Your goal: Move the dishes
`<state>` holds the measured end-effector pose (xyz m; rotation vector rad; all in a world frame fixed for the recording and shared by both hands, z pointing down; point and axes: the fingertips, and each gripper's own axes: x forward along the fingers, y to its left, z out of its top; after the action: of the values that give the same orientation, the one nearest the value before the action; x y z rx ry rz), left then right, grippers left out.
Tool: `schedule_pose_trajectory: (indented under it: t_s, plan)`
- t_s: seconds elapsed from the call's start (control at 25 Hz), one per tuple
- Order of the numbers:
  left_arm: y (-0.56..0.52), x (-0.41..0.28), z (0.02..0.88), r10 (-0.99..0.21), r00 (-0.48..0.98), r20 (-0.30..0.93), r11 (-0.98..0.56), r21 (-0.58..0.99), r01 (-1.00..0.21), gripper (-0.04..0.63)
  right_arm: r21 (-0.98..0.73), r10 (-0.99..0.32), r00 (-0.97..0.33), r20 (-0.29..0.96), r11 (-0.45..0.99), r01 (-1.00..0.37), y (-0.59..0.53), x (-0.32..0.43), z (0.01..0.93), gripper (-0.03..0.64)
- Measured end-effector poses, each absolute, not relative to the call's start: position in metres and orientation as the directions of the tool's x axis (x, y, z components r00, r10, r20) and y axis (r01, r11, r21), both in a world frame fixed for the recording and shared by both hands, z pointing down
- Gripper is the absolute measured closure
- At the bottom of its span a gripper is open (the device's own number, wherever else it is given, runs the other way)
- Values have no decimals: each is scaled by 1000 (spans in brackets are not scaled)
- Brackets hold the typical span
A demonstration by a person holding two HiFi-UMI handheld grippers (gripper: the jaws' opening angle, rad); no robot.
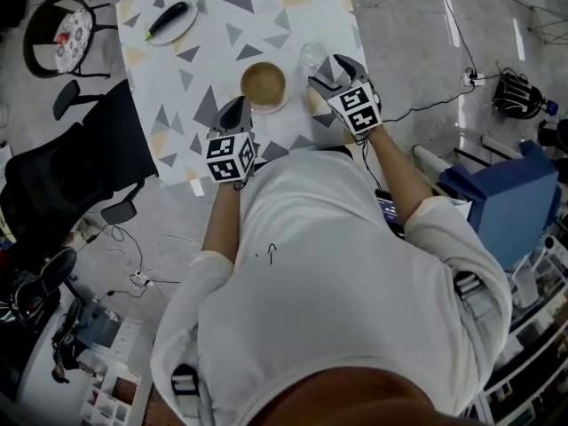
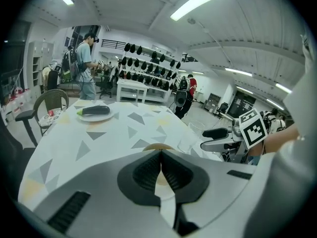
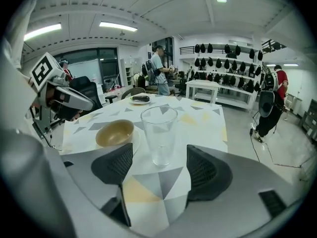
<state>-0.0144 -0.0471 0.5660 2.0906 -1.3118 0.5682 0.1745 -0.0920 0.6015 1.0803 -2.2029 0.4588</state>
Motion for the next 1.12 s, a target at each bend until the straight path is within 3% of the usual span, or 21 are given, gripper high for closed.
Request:
schedule_pose_trajectory:
  t_s: [0.24,0.4,0.48,0.76,1.12]
  plan:
    - [-48,4,570,-615,477,628,-396,277,-876,575,2,-621,-401,673,544,-839,-72,191,588,361]
    - [-48,10,574,-596,494,633,-415,284,-865,575,49,-658,-360,662,517,-855,-65,199,577,557]
    - [-47,9,576,-591,495,637,-418,284,-863,575,72,-665,-368,650,536,-841,-62,195,574,612]
    - [-35,-7,582,-599,469,650,-379,286,-880,575,150,-589,-457,667,707,-691,-48,150,573,607]
    - [-10,-45,591,-632,389,670,-258,291,-921,575,231,-431,-528,732,886,-402,-31,91,585,545]
